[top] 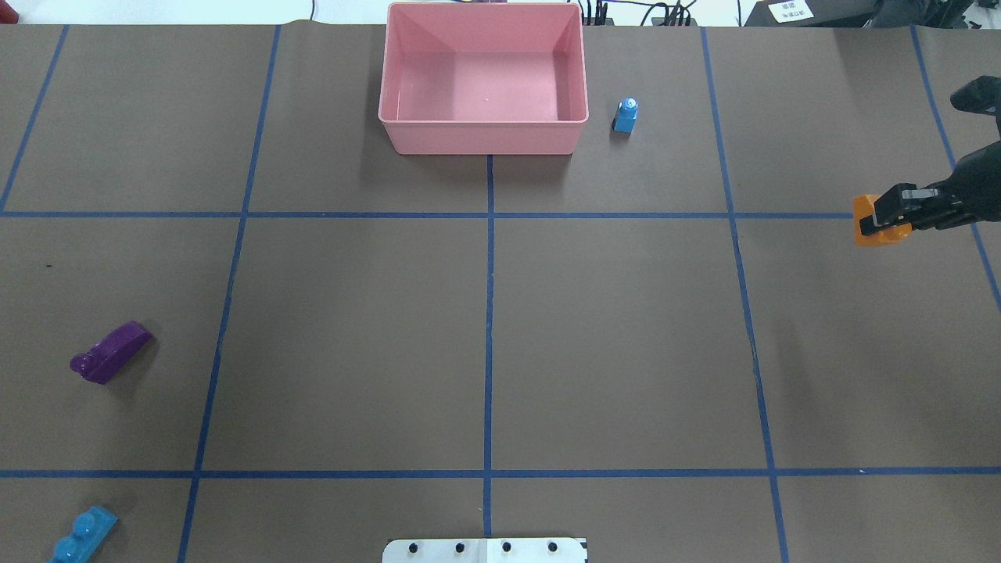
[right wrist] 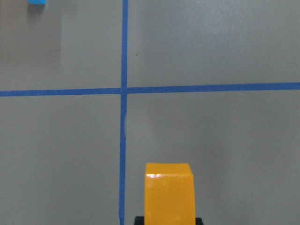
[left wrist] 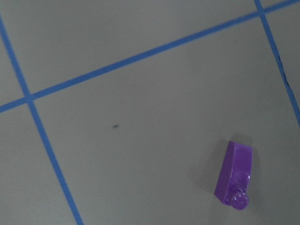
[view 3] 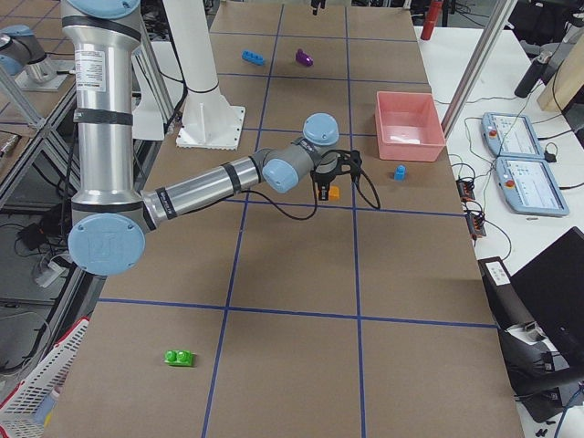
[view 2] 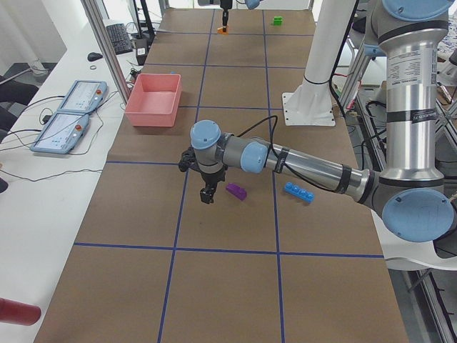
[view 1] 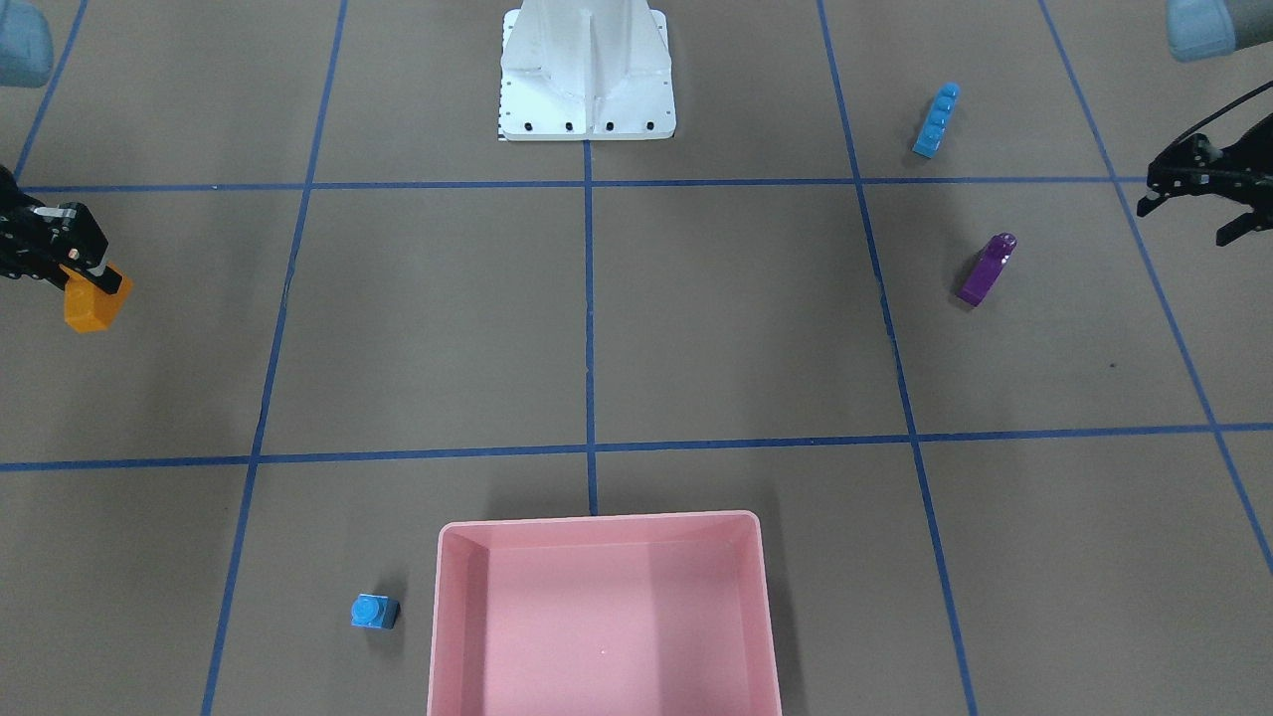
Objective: Put all blocks into box
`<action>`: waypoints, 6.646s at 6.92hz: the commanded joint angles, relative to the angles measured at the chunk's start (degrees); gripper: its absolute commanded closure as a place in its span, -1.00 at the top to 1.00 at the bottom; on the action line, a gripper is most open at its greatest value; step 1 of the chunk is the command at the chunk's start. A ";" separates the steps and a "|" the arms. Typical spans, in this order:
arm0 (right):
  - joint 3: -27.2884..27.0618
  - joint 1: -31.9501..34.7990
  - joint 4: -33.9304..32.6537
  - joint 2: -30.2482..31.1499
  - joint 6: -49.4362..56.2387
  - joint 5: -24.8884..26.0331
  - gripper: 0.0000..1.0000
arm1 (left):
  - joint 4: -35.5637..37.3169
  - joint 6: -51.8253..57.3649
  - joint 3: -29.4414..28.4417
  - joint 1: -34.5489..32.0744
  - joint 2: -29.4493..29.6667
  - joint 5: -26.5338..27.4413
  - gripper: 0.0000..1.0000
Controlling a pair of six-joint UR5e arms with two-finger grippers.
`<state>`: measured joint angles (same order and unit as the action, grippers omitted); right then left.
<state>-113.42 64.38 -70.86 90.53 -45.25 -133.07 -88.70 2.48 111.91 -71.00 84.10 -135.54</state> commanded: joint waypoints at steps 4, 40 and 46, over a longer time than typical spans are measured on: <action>-2.59 -0.04 0.02 -10.71 -0.10 7.19 -1.00 | -10.52 -17.77 -0.81 18.68 -0.34 8.51 1.00; 33.88 -7.87 -5.26 -43.08 15.96 22.50 0.98 | -17.52 -85.20 -17.63 17.61 50.76 17.43 -1.00; 47.94 -8.48 26.21 -38.50 7.46 23.12 0.98 | -36.63 -91.08 -59.51 24.59 70.15 43.25 -1.00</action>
<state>-67.30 56.23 -47.68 52.02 -36.92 -109.96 -123.31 -88.72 56.33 -46.57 153.67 -93.86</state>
